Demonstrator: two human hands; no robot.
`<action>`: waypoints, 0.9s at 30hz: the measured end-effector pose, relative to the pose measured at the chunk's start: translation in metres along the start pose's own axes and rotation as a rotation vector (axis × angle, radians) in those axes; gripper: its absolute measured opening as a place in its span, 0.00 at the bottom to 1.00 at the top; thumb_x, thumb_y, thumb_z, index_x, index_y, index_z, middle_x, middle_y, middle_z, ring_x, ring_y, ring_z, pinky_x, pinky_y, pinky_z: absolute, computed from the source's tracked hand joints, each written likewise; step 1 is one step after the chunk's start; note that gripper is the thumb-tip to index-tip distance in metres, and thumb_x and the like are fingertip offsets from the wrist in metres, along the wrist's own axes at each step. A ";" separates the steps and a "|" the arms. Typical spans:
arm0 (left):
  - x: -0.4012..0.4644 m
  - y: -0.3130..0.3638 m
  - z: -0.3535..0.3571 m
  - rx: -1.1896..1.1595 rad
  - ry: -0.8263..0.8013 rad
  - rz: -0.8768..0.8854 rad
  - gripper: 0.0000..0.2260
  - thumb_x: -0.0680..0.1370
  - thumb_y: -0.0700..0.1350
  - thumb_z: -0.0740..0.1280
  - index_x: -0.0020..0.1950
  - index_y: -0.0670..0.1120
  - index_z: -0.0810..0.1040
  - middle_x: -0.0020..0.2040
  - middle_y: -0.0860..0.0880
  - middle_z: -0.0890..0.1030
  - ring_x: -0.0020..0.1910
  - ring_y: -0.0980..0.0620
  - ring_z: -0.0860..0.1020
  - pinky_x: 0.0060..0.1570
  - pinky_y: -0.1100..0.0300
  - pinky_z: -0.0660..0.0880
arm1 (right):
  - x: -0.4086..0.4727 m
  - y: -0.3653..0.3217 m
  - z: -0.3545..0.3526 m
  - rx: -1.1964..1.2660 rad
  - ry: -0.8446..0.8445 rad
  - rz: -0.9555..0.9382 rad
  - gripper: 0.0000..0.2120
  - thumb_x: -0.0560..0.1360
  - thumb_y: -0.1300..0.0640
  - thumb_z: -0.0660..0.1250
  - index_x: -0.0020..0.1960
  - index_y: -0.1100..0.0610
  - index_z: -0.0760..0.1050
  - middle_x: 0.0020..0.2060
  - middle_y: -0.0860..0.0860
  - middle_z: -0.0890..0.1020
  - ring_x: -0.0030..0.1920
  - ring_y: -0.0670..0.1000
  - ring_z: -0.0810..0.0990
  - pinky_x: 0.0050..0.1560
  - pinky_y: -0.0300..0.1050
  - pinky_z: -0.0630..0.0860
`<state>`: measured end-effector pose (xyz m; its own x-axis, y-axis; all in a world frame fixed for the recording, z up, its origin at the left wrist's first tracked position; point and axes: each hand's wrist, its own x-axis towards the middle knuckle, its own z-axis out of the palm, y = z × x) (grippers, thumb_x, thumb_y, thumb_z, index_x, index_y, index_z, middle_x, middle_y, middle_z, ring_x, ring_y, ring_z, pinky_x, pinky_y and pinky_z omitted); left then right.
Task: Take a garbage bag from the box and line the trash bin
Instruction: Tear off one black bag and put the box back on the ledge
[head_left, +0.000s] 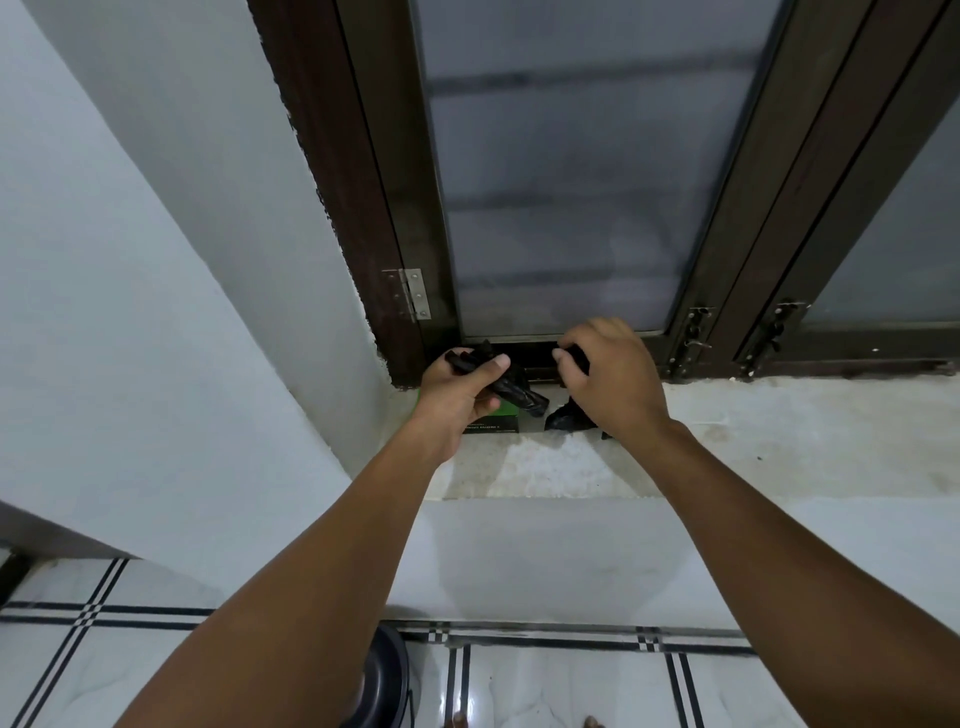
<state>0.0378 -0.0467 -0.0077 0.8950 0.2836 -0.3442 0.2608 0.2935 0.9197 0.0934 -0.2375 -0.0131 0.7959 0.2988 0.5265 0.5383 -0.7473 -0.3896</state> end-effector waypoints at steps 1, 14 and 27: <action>-0.001 0.001 -0.001 -0.009 -0.004 0.005 0.11 0.77 0.41 0.78 0.56 0.45 0.79 0.53 0.44 0.86 0.52 0.47 0.85 0.40 0.61 0.82 | 0.000 -0.006 -0.001 0.059 0.017 -0.007 0.09 0.79 0.52 0.68 0.52 0.57 0.81 0.46 0.52 0.82 0.51 0.53 0.78 0.50 0.48 0.75; -0.003 0.003 -0.015 -0.240 -0.124 0.008 0.04 0.80 0.39 0.73 0.51 0.43 0.79 0.52 0.43 0.86 0.47 0.48 0.87 0.43 0.60 0.85 | 0.011 -0.033 0.002 1.076 -0.451 0.727 0.06 0.79 0.58 0.71 0.53 0.59 0.79 0.45 0.56 0.83 0.36 0.49 0.82 0.31 0.37 0.79; 0.014 -0.025 -0.054 1.690 -0.033 0.399 0.34 0.79 0.53 0.70 0.83 0.57 0.62 0.76 0.49 0.72 0.74 0.44 0.67 0.72 0.47 0.61 | 0.010 -0.012 0.004 0.459 -0.083 0.704 0.03 0.76 0.59 0.68 0.45 0.57 0.80 0.38 0.47 0.81 0.38 0.47 0.78 0.40 0.44 0.75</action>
<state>0.0240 -0.0010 -0.0458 0.9941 0.0711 -0.0818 0.0802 -0.9902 0.1143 0.0965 -0.2230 -0.0063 0.9959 -0.0906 -0.0042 -0.0461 -0.4655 -0.8839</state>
